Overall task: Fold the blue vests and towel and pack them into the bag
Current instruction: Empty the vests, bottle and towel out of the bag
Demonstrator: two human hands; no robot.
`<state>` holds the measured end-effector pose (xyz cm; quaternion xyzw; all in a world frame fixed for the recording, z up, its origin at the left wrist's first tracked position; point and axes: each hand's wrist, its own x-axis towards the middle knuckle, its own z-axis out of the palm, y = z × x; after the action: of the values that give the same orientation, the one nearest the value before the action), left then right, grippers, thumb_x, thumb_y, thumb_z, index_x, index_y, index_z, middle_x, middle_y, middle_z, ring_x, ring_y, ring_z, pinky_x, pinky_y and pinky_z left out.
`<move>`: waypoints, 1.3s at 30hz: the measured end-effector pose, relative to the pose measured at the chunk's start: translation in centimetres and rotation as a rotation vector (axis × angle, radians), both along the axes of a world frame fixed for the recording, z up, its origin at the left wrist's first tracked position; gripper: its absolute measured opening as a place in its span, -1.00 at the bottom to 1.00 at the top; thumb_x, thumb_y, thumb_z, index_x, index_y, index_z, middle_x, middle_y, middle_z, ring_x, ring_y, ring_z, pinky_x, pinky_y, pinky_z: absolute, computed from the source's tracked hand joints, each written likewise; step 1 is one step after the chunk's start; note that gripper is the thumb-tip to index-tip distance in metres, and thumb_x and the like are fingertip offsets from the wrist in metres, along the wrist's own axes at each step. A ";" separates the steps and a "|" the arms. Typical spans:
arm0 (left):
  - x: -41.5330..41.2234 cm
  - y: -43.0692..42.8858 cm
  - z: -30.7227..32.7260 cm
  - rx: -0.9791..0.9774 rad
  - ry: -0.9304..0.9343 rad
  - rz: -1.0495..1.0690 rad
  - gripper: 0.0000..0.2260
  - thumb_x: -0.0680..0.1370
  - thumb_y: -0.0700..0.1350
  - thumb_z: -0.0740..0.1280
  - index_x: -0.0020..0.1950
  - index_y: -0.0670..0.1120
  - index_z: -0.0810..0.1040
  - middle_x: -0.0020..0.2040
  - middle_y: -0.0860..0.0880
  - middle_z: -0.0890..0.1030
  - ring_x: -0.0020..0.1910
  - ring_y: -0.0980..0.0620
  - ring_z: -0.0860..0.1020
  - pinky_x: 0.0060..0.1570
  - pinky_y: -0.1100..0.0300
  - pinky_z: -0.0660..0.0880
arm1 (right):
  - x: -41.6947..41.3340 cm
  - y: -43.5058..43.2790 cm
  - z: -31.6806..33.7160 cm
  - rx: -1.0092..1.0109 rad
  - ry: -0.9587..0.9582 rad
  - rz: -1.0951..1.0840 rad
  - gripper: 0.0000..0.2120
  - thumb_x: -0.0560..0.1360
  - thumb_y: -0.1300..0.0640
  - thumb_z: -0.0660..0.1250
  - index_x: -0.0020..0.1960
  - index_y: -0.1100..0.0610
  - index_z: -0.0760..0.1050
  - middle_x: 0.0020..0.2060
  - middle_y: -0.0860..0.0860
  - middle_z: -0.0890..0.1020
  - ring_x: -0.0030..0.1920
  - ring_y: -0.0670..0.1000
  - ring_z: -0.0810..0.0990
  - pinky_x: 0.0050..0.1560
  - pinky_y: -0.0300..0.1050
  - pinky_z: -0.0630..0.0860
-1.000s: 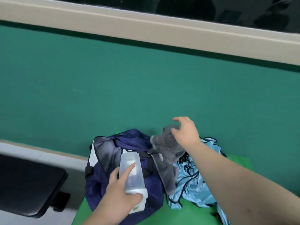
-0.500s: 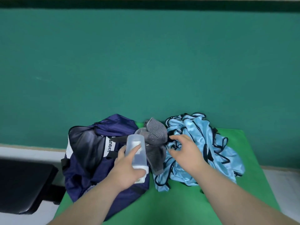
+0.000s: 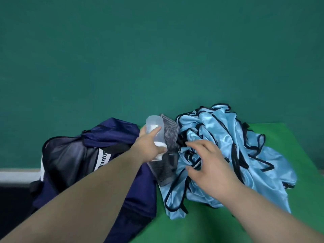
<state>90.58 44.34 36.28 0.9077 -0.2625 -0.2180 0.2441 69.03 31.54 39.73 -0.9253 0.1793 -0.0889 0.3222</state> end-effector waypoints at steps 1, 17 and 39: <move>0.5 -0.4 -0.4 -0.018 0.017 0.011 -0.22 0.44 0.10 0.52 0.54 0.31 0.16 0.61 0.09 -0.13 0.53 -0.06 0.20 0.46 0.04 0.28 | 0.2 0.0 -0.7 -0.015 -0.005 0.014 -0.38 0.51 0.02 0.41 0.51 -0.11 0.28 0.36 -0.18 0.29 0.43 -0.17 0.20 0.43 -0.34 0.10; -5.9 1.5 0.2 0.046 -0.300 -0.020 -0.17 0.43 0.39 0.34 0.57 0.32 -0.05 0.60 -0.01 -0.32 0.57 -0.06 -0.28 0.54 -0.10 -0.13 | -4.3 0.1 -1.3 -0.059 -0.094 0.002 -0.39 0.52 -0.02 0.39 0.50 -0.20 0.25 0.37 -0.34 0.20 0.38 -0.40 0.09 0.33 -0.57 -0.01; -25.8 2.1 -5.6 -0.082 -0.262 -0.358 -0.36 0.56 0.27 0.21 0.38 0.51 -0.24 0.45 0.25 -0.54 0.45 0.17 -0.51 0.48 0.05 -0.23 | -17.5 -3.5 -9.8 -0.174 0.066 -0.293 -0.18 0.42 -0.02 0.47 0.58 0.02 0.17 0.49 -0.03 0.23 0.55 0.03 0.08 0.57 0.08 0.08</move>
<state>64.81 46.49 30.64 0.8565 -0.4575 -0.1274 0.2020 51.52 28.00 29.96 -0.9160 0.3146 -0.1196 0.2183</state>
